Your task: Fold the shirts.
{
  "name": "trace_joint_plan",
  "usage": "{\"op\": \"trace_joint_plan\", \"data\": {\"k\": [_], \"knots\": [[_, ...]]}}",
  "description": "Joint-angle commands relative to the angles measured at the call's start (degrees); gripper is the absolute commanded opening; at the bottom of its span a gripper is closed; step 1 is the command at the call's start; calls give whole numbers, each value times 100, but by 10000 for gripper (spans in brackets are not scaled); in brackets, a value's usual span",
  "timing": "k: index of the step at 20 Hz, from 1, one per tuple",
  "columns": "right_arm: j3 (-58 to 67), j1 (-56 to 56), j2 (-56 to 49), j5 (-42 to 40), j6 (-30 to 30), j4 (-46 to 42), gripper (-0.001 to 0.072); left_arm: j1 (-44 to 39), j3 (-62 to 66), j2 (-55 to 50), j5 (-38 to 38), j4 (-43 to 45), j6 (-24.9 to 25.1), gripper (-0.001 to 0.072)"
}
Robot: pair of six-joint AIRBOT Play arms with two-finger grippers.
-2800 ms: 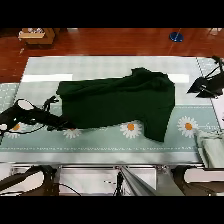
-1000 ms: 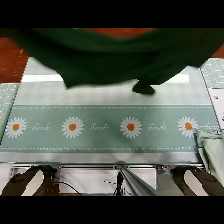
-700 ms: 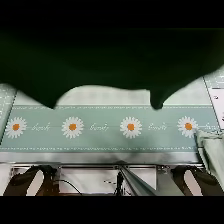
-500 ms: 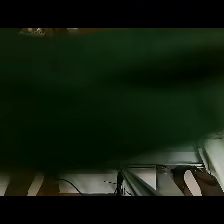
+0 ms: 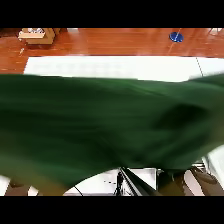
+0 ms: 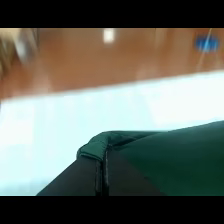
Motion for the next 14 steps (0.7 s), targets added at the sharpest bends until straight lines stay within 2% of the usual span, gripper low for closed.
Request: {"op": "trace_joint_plan", "data": {"k": [1, 4, 7, 10, 14], "knots": [[-568, 9, -776, 433, -74, 444, 23, 4, -1169, -35, -144, 118, -26, 18], [-745, 236, -1851, -151, -173, 413, 22, 4, -2450, -188, 680, -26, 9, 18], [-745, 734, -2905, -817, -275, 284, 23, -13, -3394, -782, 1714, -431, 166, 18], [-745, 1255, -3840, -1622, -568, -81, 23, -13, -3700, -1810, 2487, -627, 389, 18], [-745, 1539, -4640, -3117, -564, -599, 23, -15, -3698, -3226, 3335, -1099, 848, 19]]}}
